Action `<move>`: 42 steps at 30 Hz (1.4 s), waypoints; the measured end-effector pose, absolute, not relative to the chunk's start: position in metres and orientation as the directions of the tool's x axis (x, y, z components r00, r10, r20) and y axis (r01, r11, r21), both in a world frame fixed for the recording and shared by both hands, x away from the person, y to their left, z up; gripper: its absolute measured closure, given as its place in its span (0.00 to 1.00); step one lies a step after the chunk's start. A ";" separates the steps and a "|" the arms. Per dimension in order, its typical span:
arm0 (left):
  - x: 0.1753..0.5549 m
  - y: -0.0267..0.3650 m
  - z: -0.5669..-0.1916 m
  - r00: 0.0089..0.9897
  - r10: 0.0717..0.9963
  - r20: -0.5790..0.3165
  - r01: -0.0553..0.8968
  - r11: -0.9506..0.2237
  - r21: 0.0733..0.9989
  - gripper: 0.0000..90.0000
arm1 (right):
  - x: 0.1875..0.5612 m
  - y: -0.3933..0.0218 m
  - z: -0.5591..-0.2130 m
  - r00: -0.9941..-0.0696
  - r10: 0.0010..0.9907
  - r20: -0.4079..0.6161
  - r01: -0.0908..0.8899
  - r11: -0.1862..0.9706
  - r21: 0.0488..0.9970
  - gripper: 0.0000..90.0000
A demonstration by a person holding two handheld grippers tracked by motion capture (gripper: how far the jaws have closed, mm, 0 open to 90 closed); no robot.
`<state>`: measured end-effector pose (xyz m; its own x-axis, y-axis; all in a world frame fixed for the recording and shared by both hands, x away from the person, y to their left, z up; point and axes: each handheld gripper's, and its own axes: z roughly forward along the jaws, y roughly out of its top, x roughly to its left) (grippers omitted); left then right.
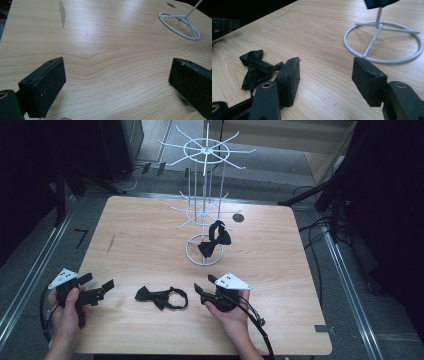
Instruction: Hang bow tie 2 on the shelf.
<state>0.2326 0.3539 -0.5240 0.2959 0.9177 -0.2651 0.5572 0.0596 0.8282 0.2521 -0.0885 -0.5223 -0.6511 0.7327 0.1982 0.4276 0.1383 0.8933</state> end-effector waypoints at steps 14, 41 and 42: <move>0.233 0.354 -0.524 0.296 0.917 -0.265 0.558 0.059 0.828 0.02 | 0.250 -0.073 -0.532 -0.689 0.694 0.209 0.446 0.178 0.877 0.46; 0.233 0.354 -0.524 0.298 0.917 -0.264 0.558 0.057 0.828 0.02 | 0.246 -0.053 -0.541 -0.735 0.644 0.213 0.488 0.284 0.825 0.70; 0.233 0.354 -0.524 0.298 0.917 -0.264 0.557 0.057 0.828 0.02 | 0.246 -0.052 -0.542 -0.737 0.643 0.209 0.489 0.294 0.821 0.71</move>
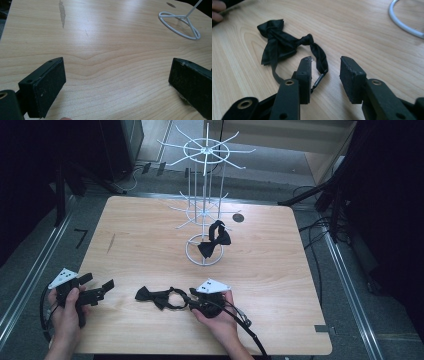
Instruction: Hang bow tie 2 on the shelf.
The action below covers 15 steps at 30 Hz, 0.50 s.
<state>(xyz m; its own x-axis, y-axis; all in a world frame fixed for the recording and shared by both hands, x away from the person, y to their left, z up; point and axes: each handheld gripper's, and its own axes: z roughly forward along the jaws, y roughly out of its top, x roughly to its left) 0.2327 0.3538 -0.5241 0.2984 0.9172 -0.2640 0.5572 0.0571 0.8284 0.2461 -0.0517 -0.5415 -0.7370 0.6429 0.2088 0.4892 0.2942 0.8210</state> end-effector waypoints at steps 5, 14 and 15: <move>0.233 0.354 -0.524 0.298 0.917 -0.264 0.557 0.057 0.828 0.02 | 0.245 -0.046 -0.542 -0.749 0.634 0.193 0.494 0.340 0.800 0.79; 0.233 0.354 -0.524 0.298 0.917 -0.264 0.557 0.058 0.829 0.02 | 0.247 -0.046 -0.543 -0.737 0.649 0.187 0.513 0.359 0.779 0.89; 0.233 0.354 -0.524 0.298 0.917 -0.264 0.557 0.058 0.829 0.02 | 0.247 -0.046 -0.543 -0.738 0.650 0.179 0.510 0.364 0.779 0.90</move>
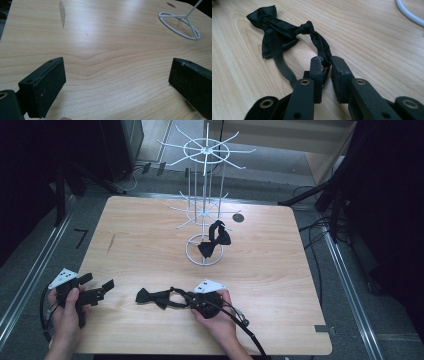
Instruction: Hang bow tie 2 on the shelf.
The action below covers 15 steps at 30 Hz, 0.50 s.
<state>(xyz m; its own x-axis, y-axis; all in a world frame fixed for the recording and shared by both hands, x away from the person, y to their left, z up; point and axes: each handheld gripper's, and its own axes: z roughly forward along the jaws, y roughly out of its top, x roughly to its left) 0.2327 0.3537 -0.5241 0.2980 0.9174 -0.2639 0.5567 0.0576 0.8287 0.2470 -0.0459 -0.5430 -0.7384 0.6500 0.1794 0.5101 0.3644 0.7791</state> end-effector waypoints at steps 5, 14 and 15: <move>0.233 0.354 -0.524 0.298 0.917 -0.264 0.556 0.058 0.829 0.02 | 0.246 -0.046 -0.543 -0.738 0.655 0.161 0.502 0.374 0.780 0.98; 0.233 0.354 -0.524 0.298 0.917 -0.264 0.557 0.058 0.829 0.02 | 0.243 -0.048 -0.542 -0.732 0.672 0.115 0.467 0.372 0.802 0.99; 0.233 0.354 -0.524 0.298 0.917 -0.264 0.557 0.058 0.829 0.02 | 0.243 -0.048 -0.542 -0.732 0.672 0.115 0.467 0.372 0.802 0.99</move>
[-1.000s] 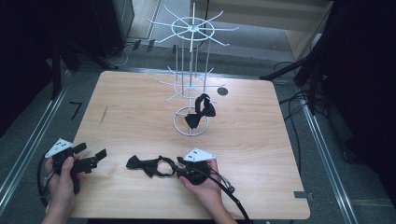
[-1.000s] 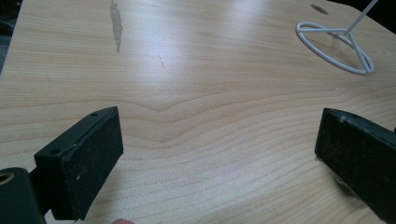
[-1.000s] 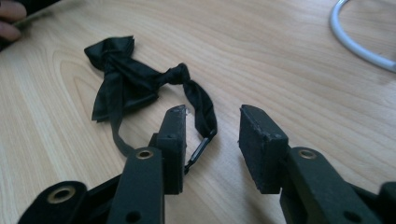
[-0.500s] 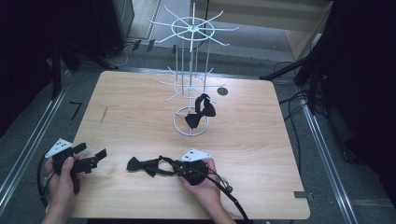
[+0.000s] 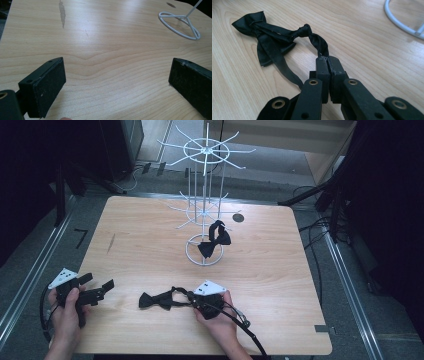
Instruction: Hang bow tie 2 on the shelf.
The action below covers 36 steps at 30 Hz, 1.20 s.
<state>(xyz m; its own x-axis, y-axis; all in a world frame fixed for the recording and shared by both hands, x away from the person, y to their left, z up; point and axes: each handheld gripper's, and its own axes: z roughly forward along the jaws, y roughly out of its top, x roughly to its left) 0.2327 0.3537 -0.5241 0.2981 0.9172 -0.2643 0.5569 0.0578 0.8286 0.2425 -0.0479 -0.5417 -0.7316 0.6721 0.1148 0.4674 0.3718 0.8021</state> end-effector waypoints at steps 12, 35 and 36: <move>0.233 0.354 -0.524 0.299 0.917 -0.264 0.558 0.057 0.828 0.02 | 0.241 -0.058 -0.528 -0.715 0.694 0.084 0.407 0.317 0.857 1.00; 0.233 0.354 -0.524 0.298 0.918 -0.263 0.558 0.056 0.828 0.02 | 0.239 -0.079 -0.496 -0.683 0.729 0.034 0.294 0.233 0.927 1.00; 0.233 0.354 -0.524 0.299 0.918 -0.263 0.557 0.056 0.829 0.02 | 0.239 -0.080 -0.492 -0.683 0.730 0.031 0.283 0.226 0.932 1.00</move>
